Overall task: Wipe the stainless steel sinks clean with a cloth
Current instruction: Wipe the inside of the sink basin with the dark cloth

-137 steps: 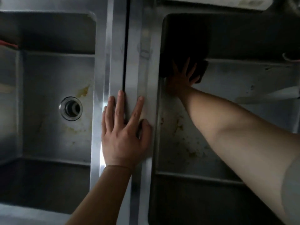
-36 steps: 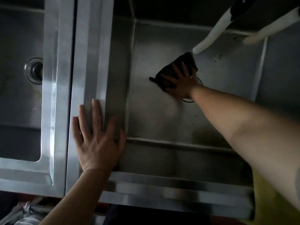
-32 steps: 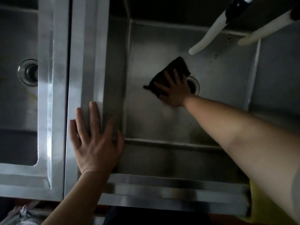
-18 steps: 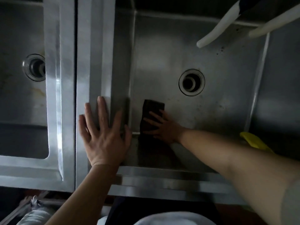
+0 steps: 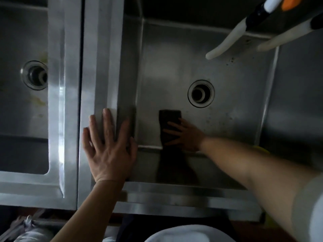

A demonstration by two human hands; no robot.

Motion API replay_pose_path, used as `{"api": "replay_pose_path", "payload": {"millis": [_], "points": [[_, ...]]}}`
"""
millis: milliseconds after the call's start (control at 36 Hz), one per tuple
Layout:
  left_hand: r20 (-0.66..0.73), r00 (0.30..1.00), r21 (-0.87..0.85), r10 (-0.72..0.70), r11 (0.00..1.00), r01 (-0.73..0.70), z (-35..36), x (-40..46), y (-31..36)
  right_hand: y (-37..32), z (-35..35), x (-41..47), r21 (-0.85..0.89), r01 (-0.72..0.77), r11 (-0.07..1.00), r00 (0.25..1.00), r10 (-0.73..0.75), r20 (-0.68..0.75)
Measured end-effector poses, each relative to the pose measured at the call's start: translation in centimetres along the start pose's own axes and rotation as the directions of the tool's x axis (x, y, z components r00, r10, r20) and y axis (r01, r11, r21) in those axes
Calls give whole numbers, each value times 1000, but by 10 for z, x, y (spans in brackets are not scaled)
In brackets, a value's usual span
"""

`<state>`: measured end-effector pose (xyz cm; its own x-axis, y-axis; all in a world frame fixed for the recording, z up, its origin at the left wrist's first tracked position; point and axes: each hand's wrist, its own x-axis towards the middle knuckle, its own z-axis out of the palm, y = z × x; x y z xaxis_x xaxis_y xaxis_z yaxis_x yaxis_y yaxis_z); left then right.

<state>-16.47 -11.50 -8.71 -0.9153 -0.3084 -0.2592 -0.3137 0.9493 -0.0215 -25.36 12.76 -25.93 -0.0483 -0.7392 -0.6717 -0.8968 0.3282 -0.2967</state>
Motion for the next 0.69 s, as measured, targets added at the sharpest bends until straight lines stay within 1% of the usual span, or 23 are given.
{"api": "replay_pose_path", "payload": {"millis": [111,194,278,361,444,500,556,611,694], "points": [[-27,1000,-17,5,1000,-5,1,0,-1,59,6,-41,-38,-27,999,1000,27,-3],[-47,999,-14,3,1000,-4,4,0,-1,82,-3,-38,-129,-1,992,997,11,79],[-56,998,1,13,1000,-12,7,0,-2,77,-19,-22,-197,8,980,996,11,94],[-62,998,27,12,1000,-11,8,-1,-4,50,-42,8,-177,-24,984,999,30,31],[-65,998,33,13,999,-11,8,0,-3,16,-57,44,-86,-114,990,992,110,-55],[-60,998,32,27,999,-25,9,1,-4,-6,-60,62,40,-209,977,971,212,-109],[-60,998,49,38,998,-35,10,1,-6,-21,-60,73,151,-280,948,946,299,-124],[-63,997,63,46,997,-42,11,1,-9,-29,-57,73,229,-317,921,928,351,-128],[-29,998,51,52,997,-51,8,1,-9,-31,-53,57,423,-360,832,872,461,-165]]}}
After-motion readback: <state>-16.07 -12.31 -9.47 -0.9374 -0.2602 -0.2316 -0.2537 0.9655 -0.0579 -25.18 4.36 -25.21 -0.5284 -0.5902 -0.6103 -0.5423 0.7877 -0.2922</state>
